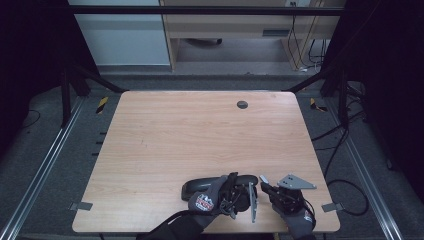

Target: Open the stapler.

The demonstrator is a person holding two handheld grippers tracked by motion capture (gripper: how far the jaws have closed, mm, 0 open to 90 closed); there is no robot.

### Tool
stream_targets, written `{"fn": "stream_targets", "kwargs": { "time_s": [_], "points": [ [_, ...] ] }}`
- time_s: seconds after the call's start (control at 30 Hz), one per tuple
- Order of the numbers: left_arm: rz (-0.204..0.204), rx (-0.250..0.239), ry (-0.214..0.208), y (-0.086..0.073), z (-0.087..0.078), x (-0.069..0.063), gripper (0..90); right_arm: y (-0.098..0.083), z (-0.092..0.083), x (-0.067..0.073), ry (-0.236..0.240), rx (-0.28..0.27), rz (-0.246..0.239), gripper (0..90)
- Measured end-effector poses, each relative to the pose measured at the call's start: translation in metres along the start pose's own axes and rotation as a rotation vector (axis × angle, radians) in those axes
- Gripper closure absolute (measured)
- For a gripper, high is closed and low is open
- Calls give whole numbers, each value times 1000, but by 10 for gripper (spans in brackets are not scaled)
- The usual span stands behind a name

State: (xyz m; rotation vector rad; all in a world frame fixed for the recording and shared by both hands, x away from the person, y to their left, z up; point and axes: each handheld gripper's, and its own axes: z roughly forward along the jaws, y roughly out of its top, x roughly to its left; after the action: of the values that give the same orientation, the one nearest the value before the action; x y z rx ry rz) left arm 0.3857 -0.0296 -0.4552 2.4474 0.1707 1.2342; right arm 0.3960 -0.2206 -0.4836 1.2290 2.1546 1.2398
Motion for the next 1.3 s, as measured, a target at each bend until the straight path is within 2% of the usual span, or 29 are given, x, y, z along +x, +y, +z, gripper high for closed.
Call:
{"fn": "stream_targets", "kwargs": {
  "time_s": [0.1, 0.23, 0.63, 0.9, 1.17, 1.3],
  "points": [
    [0, 0, 1, 0, 0, 0, 531, 0, 4, 4, 7, 6, -15, 900],
    [-1, -1, 4, 0, 0, -1, 532, 0, 9, 8, 23, 18, -6, 900],
    [8, -4, 19, 0, 0, -2, 535, 0, 23, 20, 50, 63, -30, 900],
    [7, -9, 21, -1, 0, -2, 535, -1, 28, 21, 53, 86, -32, 900],
    [3, -13, 22, -1, 1, -2, 535, -4, 28, 20, 67, 68, -30, 900],
    [1, -13, 22, -1, 0, -2, 535, -4, 28, 19, 70, 65, -9, 900]
  ]
}}
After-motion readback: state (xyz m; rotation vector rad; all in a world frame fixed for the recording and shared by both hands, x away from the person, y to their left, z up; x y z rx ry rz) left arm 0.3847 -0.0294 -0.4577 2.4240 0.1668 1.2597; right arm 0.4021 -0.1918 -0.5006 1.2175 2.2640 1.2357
